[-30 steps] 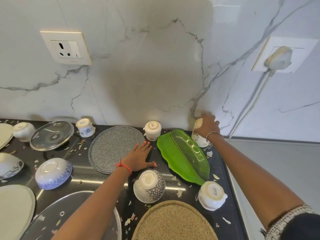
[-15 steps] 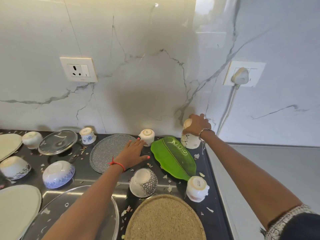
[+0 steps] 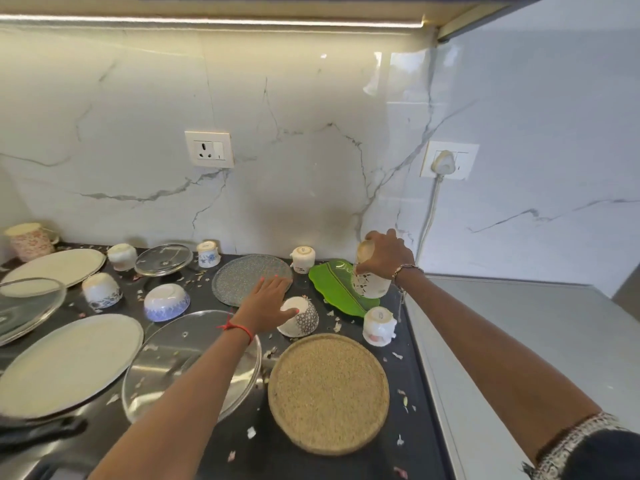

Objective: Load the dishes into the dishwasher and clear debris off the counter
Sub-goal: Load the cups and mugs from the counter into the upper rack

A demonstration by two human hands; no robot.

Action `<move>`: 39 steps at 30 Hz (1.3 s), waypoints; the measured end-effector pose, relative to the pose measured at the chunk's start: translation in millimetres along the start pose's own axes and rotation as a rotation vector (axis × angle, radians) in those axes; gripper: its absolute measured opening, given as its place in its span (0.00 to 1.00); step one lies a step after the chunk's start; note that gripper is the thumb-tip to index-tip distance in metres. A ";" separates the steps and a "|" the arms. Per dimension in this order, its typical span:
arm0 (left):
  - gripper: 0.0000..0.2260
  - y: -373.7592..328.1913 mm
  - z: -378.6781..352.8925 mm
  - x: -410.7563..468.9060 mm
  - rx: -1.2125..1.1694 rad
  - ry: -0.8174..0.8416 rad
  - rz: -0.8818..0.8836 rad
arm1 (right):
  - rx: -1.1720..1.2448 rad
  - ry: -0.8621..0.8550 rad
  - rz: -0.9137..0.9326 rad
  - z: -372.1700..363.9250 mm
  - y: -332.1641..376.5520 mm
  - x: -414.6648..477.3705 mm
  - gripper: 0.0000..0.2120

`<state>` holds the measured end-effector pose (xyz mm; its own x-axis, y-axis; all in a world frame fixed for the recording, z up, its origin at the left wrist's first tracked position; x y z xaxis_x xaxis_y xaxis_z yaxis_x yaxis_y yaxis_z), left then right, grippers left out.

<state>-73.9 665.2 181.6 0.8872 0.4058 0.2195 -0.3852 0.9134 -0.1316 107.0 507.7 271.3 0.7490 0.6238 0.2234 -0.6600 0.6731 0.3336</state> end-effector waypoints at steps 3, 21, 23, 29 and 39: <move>0.28 -14.1 11.8 -45.4 -0.044 -0.051 -0.018 | -0.003 0.001 0.007 8.8 8.5 -51.5 0.37; 0.30 -112.9 1.8 -340.1 -0.109 0.120 -0.001 | -0.038 0.164 -0.044 20.0 -1.3 -369.4 0.36; 0.30 -125.0 -5.2 -364.3 -0.112 0.171 0.014 | -0.039 0.210 -0.050 15.9 -12.2 -395.4 0.37; 0.32 -176.3 -33.0 -424.5 -0.091 0.233 0.042 | -0.028 0.262 -0.064 13.1 -58.1 -467.2 0.36; 0.35 -333.3 -89.7 -516.6 -0.140 0.279 0.100 | -0.107 0.338 0.041 27.5 -172.4 -586.8 0.39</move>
<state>-381.0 148.3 25.4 0.8896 0.4509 -0.0723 -0.4524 0.8485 -0.2746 -217.2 14.6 107.9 0.6720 0.7355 -0.0867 -0.7052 0.6712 0.2284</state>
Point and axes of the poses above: each hand's wrist, its own x-axis towards the middle knuckle, its own z-axis out of the back of the hand, y = z × x, the point moved 2 cm from there along x, towards the middle knuckle, and after that the axes turned 6 degrees about -y, right-handed, at the moved point
